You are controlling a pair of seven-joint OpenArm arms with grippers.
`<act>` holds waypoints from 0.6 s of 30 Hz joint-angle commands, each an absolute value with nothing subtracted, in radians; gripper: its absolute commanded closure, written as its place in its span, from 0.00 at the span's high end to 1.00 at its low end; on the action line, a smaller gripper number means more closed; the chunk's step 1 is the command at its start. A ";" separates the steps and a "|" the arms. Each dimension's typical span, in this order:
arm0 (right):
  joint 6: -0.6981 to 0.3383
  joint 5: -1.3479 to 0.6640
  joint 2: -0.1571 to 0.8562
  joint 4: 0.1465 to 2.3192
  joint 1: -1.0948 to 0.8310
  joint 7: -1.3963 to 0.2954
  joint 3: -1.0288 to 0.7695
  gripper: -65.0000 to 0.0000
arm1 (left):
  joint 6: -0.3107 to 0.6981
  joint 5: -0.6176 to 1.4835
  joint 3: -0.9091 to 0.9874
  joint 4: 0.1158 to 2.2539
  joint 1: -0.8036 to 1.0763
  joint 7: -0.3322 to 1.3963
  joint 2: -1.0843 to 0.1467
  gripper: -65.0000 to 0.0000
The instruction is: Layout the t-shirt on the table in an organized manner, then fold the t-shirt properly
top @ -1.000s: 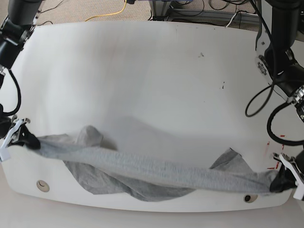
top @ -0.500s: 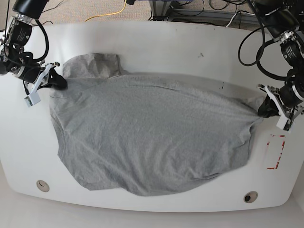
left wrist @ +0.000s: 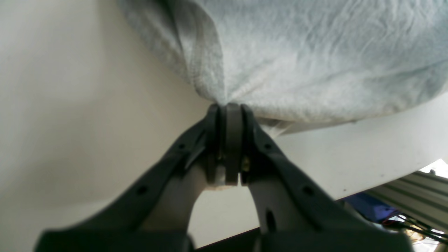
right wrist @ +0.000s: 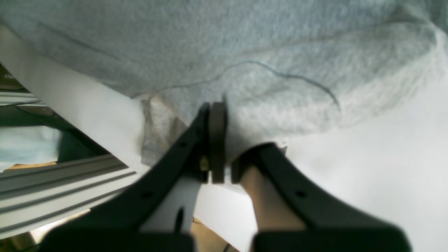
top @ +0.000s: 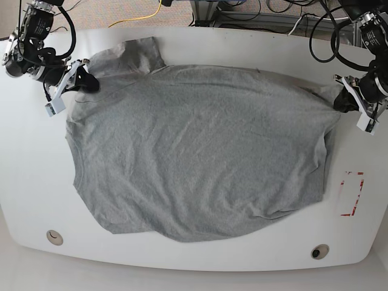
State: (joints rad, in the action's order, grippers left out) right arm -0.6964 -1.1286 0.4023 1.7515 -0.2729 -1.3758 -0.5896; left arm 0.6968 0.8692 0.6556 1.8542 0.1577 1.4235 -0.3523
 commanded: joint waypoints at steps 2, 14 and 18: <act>-0.698 -1.156 0.432 1.808 -0.206 -1.349 -0.602 0.00 | 0.698 0.905 0.662 1.885 0.088 1.395 -0.390 0.01; -0.698 -1.055 0.538 1.733 0.165 -1.349 -0.598 0.00 | 0.698 0.875 0.616 1.916 -0.340 1.380 -0.394 0.01; -0.698 -1.013 0.573 1.656 0.315 -1.349 -0.590 0.00 | 0.698 0.816 0.526 1.913 -0.529 1.383 -0.417 0.01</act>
State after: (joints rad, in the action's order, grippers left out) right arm -0.6998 -1.0187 0.5316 1.6764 0.2413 -1.3731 -0.5816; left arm 0.6968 0.8268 0.5472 1.8980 -0.4423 1.4101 -0.3843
